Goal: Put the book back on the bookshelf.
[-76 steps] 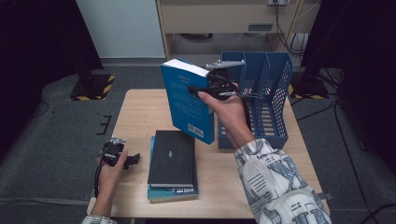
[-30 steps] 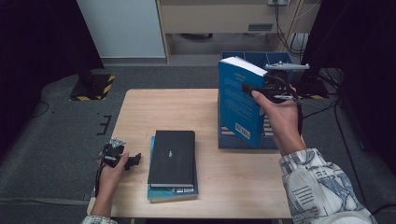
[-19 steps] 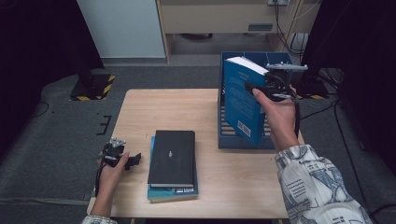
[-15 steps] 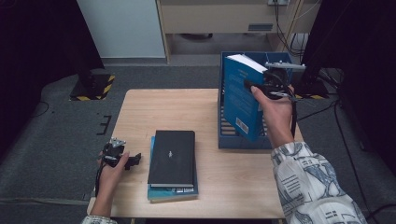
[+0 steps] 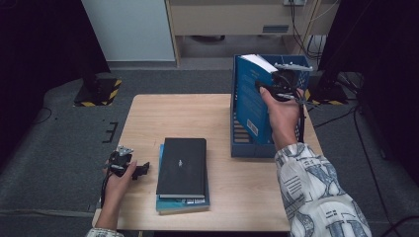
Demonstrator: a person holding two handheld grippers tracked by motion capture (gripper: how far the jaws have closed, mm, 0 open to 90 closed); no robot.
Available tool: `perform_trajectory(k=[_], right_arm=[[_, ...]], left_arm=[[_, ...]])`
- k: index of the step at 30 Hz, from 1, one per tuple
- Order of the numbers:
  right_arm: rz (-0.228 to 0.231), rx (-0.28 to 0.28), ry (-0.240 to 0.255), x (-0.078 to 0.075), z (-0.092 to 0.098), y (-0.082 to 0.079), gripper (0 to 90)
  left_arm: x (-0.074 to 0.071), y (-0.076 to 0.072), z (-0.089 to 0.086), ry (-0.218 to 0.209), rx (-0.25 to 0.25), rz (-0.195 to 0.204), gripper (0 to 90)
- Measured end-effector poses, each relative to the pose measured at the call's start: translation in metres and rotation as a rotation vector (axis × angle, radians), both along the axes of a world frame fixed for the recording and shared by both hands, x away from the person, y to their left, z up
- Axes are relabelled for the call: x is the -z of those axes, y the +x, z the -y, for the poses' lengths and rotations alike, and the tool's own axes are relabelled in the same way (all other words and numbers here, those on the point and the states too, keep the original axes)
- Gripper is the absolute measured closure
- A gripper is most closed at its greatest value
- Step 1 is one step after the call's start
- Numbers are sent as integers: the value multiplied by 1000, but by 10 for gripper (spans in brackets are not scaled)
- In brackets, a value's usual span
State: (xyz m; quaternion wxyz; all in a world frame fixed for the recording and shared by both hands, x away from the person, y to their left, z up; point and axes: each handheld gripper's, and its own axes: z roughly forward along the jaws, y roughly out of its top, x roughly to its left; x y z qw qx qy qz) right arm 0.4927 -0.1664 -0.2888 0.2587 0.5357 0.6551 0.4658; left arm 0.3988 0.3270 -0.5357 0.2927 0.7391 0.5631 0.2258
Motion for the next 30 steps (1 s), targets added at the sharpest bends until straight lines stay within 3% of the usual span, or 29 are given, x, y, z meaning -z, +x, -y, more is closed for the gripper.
perform_trajectory(k=[15, 30], right_arm=[[5, 63, -2, 11, -17, 20, 612], [10, 90, 1, 26, -28, 35, 612]], left_arm=[[0, 0, 1, -2, 9, -1, 0], [0, 0, 0, -2, 14, -3, 0]])
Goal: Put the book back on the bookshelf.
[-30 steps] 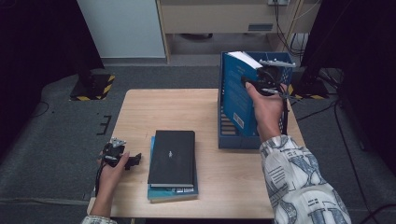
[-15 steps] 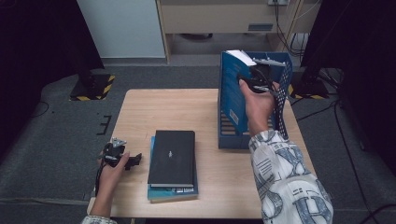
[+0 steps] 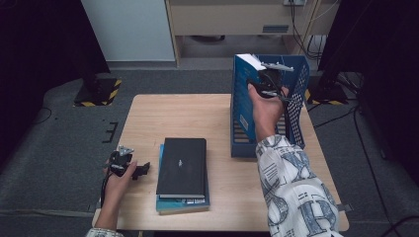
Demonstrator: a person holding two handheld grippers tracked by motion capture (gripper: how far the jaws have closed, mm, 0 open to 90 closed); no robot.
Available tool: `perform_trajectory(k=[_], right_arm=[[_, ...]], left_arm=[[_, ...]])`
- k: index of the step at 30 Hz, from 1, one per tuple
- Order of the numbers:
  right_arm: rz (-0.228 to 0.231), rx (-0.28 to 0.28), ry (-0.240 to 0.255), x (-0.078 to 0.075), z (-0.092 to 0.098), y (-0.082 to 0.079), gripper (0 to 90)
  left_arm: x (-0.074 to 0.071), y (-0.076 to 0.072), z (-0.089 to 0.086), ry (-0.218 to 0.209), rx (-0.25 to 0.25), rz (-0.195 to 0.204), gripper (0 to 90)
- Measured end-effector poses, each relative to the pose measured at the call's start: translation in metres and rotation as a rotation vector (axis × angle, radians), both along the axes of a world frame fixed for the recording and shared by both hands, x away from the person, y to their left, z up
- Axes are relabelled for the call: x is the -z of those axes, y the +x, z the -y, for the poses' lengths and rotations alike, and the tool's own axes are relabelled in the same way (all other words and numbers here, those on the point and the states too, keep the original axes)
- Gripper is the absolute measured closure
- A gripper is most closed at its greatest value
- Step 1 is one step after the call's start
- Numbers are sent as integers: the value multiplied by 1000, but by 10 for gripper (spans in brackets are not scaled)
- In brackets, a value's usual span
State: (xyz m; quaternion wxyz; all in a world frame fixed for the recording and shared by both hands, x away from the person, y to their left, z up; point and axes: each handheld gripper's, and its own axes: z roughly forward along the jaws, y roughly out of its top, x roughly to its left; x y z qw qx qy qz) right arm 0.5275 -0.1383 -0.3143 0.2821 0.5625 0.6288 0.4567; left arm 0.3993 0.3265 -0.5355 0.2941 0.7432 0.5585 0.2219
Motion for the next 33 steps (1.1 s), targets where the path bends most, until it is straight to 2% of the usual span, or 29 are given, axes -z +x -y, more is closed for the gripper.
perform_trajectory(k=[12, 20, 33], right_arm=[[7, 15, -27, 11, -7, 1, 612], [-3, 31, -5, 27, -5, 1, 612], [-21, 26, 7, 45, -6, -1, 612]], left_arm=[[0, 0, 0, 0, 2, 1, 0], [0, 0, 1, -3, 2, 1, 0], [0, 0, 1, 3, 9, -3, 0]])
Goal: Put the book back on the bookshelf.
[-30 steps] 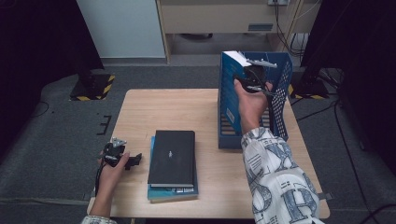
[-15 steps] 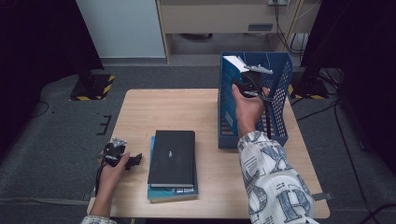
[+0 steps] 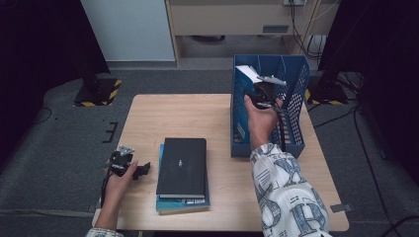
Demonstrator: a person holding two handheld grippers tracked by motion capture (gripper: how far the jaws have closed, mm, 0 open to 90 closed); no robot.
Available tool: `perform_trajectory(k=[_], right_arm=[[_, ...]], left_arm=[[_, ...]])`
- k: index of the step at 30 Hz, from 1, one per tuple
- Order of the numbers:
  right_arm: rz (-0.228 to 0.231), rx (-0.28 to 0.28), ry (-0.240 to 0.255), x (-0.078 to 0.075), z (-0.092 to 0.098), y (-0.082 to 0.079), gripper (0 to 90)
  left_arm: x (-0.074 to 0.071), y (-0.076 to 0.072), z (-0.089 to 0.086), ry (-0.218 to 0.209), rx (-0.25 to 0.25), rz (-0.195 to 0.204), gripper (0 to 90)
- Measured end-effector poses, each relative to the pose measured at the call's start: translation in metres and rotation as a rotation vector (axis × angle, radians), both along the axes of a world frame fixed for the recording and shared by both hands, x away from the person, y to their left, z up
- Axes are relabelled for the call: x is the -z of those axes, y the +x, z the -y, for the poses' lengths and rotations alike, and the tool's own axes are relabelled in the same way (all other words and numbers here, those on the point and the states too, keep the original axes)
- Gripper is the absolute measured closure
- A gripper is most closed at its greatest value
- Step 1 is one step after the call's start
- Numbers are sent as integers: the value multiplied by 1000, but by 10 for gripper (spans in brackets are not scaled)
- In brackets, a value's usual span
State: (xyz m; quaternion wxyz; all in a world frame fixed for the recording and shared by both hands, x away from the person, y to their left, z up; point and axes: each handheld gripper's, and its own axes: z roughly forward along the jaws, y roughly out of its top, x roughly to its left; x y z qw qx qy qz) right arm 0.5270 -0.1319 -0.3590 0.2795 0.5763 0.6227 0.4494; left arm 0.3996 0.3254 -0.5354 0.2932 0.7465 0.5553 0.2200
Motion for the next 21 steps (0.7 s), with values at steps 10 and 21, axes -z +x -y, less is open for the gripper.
perform_trajectory(k=[10, 21], right_arm=[[-11, -10, -3, 4, 0, 1, 611], [-17, -21, -3, 5, 3, 0, 610]], left_arm=[[0, 0, 0, -1, 1, 0, 0], [0, 0, 1, -1, 2, 0, 0]])
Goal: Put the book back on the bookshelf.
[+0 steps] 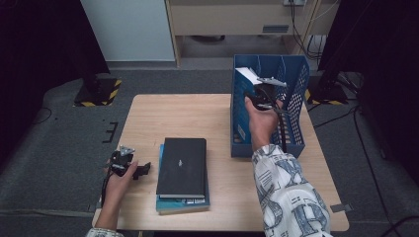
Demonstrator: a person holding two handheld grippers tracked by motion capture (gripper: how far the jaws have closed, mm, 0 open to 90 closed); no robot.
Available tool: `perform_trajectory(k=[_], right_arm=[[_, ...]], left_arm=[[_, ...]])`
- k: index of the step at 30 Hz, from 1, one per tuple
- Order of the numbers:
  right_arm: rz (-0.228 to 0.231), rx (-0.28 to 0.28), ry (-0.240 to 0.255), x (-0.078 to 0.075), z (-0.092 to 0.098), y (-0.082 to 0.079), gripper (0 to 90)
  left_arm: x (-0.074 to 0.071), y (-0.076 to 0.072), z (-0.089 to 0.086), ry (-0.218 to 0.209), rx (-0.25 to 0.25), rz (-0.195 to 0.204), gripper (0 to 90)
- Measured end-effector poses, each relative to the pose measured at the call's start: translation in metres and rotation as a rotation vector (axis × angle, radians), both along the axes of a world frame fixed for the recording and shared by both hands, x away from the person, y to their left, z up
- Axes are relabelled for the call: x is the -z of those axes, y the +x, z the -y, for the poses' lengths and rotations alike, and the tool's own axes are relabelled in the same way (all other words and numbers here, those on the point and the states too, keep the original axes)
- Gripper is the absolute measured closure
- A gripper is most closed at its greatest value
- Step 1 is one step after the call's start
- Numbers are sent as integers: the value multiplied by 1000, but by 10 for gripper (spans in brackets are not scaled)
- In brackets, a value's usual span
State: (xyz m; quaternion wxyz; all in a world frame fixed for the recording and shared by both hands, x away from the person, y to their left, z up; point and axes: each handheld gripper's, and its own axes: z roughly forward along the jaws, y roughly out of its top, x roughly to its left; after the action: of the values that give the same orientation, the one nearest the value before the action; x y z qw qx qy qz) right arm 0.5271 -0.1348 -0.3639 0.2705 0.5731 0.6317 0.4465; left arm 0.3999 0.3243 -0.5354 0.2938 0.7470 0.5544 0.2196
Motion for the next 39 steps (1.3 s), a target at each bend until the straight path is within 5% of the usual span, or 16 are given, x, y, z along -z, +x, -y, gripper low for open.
perform_trajectory(k=[18, 33, 39], right_arm=[[-64, -58, -52, 2, 9, -22, 604], [-54, -71, -66, 14, 12, -46, 590], [-57, -81, -48, 12, 8, -48, 519]], left_arm=[[0, -1, 1, 2, 4, -4, 0], [-1, -1, 1, 2, 6, -6, 0], [-1, -1, 1, 2, 6, -6, 0]])
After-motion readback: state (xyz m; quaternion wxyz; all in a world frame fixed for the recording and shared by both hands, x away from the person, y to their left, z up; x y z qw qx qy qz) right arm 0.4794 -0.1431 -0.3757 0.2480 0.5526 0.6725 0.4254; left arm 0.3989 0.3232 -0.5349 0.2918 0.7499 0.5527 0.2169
